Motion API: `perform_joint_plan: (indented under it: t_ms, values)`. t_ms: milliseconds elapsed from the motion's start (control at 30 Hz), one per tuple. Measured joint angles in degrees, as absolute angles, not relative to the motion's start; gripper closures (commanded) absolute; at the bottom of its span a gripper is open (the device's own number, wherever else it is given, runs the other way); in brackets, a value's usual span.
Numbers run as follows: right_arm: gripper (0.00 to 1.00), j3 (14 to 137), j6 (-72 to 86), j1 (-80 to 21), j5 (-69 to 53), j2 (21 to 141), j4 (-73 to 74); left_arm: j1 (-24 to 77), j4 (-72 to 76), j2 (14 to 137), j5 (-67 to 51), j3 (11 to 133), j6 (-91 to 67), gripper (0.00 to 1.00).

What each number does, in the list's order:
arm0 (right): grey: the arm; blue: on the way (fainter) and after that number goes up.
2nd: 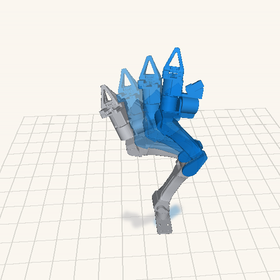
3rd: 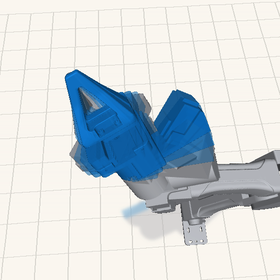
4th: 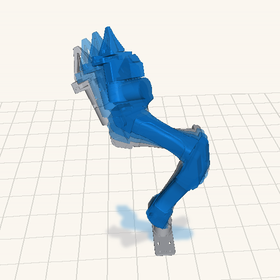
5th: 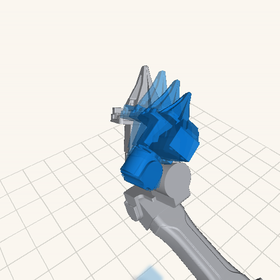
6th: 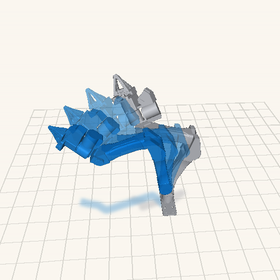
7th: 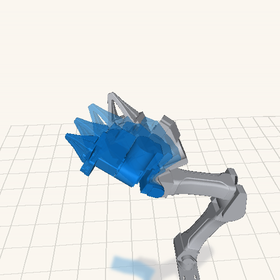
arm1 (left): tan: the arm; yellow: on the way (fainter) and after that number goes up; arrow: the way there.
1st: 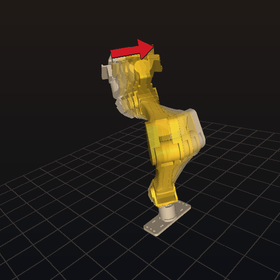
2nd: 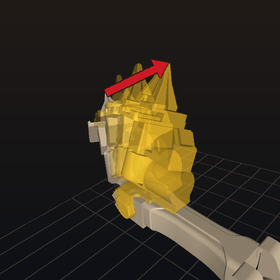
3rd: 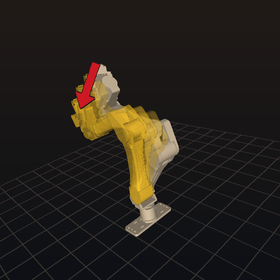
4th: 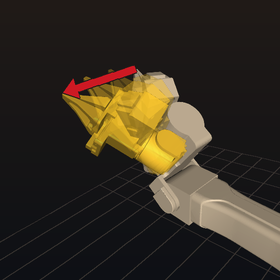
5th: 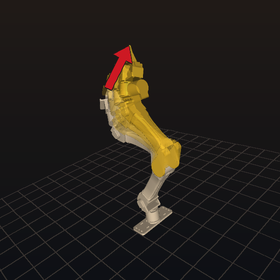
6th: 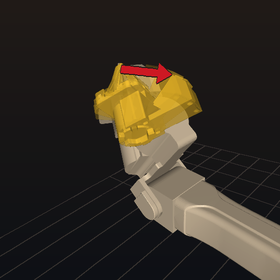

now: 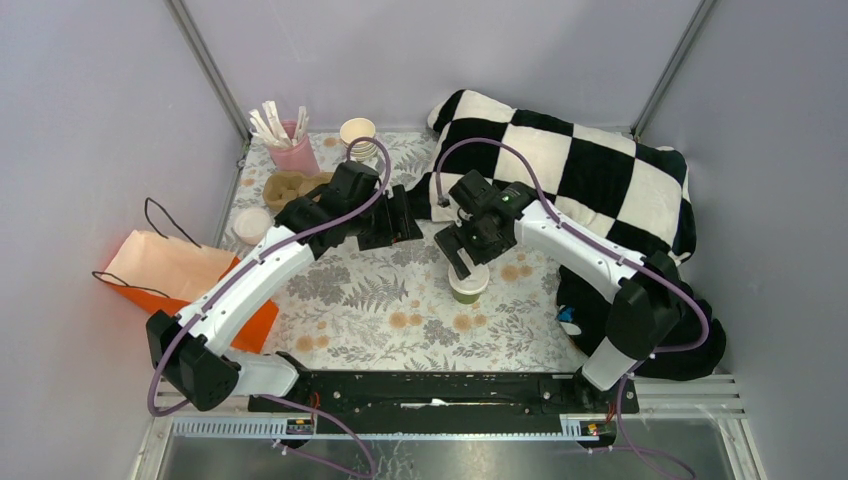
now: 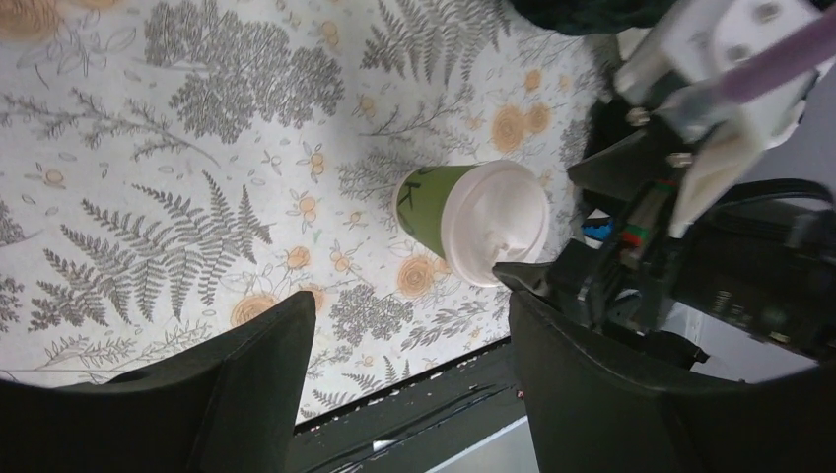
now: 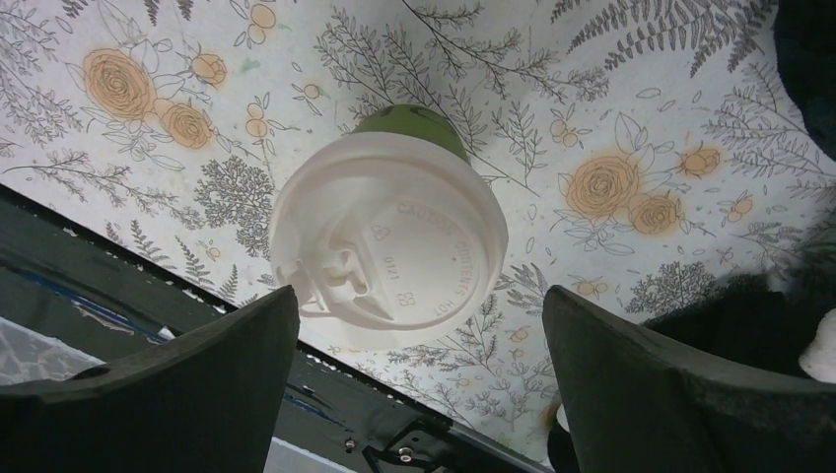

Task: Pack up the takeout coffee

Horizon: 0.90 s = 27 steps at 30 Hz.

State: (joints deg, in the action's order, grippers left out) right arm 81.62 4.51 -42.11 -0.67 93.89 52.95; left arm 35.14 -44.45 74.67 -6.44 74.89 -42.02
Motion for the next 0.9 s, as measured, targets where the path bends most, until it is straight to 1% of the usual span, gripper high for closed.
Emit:
perform_joint_plan:
  t_ms: [167,567,800,900]
  values:
    - [0.0,83.02,3.18,-42.13,-2.17,94.59,52.9,35.14,-44.62,74.67,-6.85,71.9,-42.87,0.24]
    - [0.0,83.18,2.59,-42.76,-4.4,95.77,52.82,35.14,-44.49,74.65,-7.22,71.68,-43.35,0.23]
    - [0.02,83.15,2.55,-43.83,-3.88,96.57,52.77,35.14,-44.47,74.65,-7.33,71.68,-43.35,0.23]
    - [0.05,83.15,2.44,-43.92,-3.73,96.71,52.71,35.14,-44.47,74.65,-7.42,71.68,-43.35,0.23]
